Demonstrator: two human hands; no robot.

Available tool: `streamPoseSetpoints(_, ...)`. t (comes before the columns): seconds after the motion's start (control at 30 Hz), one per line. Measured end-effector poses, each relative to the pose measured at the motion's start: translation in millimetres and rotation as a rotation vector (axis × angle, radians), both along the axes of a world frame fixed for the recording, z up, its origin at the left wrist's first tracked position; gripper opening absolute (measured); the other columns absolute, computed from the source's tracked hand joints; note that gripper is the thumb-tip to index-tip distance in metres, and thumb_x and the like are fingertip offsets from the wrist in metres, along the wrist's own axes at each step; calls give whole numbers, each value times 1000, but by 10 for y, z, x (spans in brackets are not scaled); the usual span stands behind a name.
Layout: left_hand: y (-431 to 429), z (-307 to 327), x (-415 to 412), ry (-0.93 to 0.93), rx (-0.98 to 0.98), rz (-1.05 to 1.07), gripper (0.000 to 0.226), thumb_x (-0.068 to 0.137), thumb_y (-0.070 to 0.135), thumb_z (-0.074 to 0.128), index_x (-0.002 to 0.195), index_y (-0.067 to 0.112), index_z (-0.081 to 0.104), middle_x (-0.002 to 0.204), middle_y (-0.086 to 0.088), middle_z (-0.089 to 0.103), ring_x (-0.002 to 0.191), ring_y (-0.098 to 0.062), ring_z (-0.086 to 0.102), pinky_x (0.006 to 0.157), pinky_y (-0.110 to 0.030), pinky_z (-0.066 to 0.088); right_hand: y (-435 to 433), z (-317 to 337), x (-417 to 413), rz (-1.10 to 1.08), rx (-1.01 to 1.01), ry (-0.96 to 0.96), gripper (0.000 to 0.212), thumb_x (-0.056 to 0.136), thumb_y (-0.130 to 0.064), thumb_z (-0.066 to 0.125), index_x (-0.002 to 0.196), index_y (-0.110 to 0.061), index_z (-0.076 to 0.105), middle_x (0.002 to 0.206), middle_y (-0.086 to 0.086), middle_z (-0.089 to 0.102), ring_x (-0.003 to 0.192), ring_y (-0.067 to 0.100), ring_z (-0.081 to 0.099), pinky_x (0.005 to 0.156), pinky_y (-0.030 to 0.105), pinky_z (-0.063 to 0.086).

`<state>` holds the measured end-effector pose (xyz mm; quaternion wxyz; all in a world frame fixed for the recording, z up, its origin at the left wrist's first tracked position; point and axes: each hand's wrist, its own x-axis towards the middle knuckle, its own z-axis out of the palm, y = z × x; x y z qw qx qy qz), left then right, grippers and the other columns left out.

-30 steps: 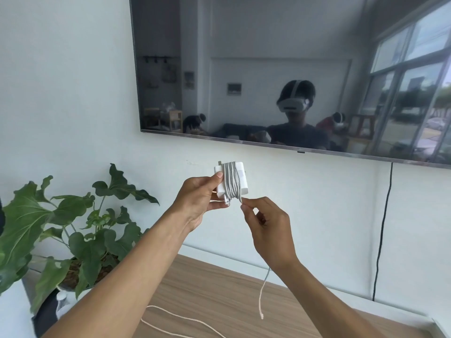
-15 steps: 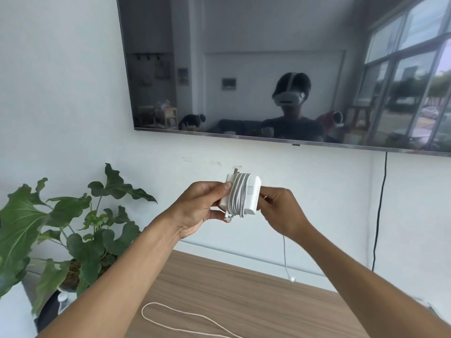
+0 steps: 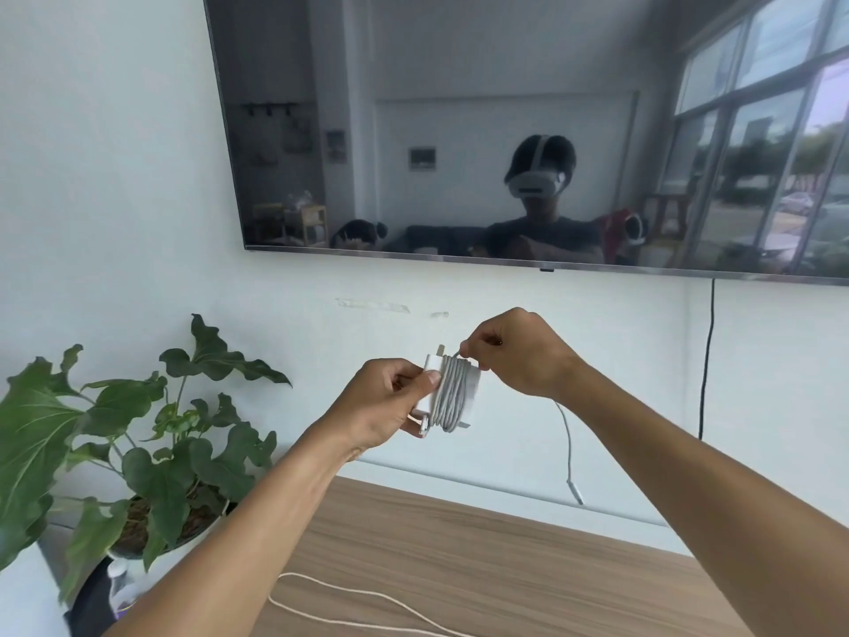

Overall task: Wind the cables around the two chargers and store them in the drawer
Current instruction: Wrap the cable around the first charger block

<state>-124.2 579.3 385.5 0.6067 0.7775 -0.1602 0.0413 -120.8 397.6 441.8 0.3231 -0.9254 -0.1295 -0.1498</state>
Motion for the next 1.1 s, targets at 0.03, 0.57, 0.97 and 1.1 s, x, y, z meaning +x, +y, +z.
streamPoseSetpoints(0.03, -20, 2, 9, 0, -18, 23, 28, 95, 19, 58, 100, -7, 66, 63, 3, 54, 47, -4, 59, 56, -33, 60, 20, -11, -29, -15, 1, -32, 22, 92, -21, 56, 85, -12, 75, 66, -15, 61, 58, 5, 53, 44, 10, 39)
streamPoseSetpoints(0.57, 4, 64, 93, 165, -481, 175, 31, 96, 23, 57, 77, 2, 70, 67, -13, 65, 51, -20, 61, 53, -28, 58, 354, -841, -530, 81, 222, -315, 20, 95, -17, 54, 75, -15, 60, 60, -5, 55, 50, 13, 42, 49, 20, 35)
streamPoseSetpoints(0.97, 32, 56, -108, 120, -386, -208, 47, 84, 32, 60, 88, -15, 62, 71, -17, 58, 62, -26, 56, 52, -29, 50, 36, -774, -267, 60, 296, -80, 32, 94, -13, 54, 68, -30, 63, 55, -9, 57, 46, 3, 50, 50, 13, 41)
streamPoseSetpoints(1.1, 86, -23, -87, 101, -292, -241, 57, 82, 34, 60, 96, -21, 57, 80, -23, 54, 64, -29, 53, 52, -29, 50, -91, -515, -271, 101, 229, 95, 37, 93, -9, 51, 62, -28, 60, 56, -9, 57, 47, 3, 51, 48, 8, 37)
